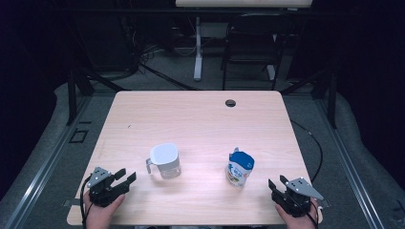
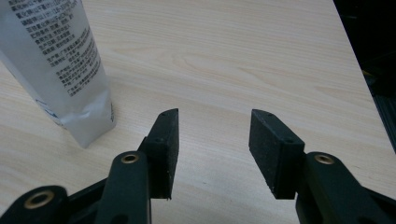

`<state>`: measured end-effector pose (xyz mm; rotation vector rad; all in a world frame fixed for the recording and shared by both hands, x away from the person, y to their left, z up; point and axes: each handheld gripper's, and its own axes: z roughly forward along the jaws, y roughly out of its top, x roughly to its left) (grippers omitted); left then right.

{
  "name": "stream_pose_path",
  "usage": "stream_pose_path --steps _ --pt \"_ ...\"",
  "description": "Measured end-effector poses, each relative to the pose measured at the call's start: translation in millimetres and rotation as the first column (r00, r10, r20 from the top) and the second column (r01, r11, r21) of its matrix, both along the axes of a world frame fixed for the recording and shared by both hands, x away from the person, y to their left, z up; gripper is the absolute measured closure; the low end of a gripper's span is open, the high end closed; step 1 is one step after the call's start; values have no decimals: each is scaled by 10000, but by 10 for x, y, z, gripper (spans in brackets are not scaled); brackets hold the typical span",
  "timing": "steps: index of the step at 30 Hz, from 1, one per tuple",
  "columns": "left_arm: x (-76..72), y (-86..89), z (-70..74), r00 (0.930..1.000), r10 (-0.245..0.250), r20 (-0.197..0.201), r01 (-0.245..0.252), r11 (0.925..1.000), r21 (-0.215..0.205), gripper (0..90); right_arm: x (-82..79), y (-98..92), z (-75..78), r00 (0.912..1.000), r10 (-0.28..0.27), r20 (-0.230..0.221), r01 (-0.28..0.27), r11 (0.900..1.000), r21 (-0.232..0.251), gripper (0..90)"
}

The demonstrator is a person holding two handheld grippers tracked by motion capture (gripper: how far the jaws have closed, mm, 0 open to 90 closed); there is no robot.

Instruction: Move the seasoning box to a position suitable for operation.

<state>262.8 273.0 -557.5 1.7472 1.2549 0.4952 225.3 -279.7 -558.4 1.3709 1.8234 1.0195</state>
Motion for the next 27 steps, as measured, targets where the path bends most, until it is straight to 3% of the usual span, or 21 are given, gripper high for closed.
stream_pose_path --steps 4,12,17,27 --pt "-39 -65 42 9994 -350 36 349 9992 212 498 -8 -18 17 9999 43 -96 -43 10000 11 536" --pt "-59 -187 109 9981 -584 182 582 9983 104 487 -13 -10 13 9998 121 -139 -120 9999 68 534" --pt "-57 -279 141 9952 -944 239 937 9952 298 488 -9 10 1 9997 196 -114 -195 9998 95 524" --pt "147 -473 94 9960 -887 84 878 9930 792 500 -6 -10 -13 9997 147 -176 -144 9998 161 515"
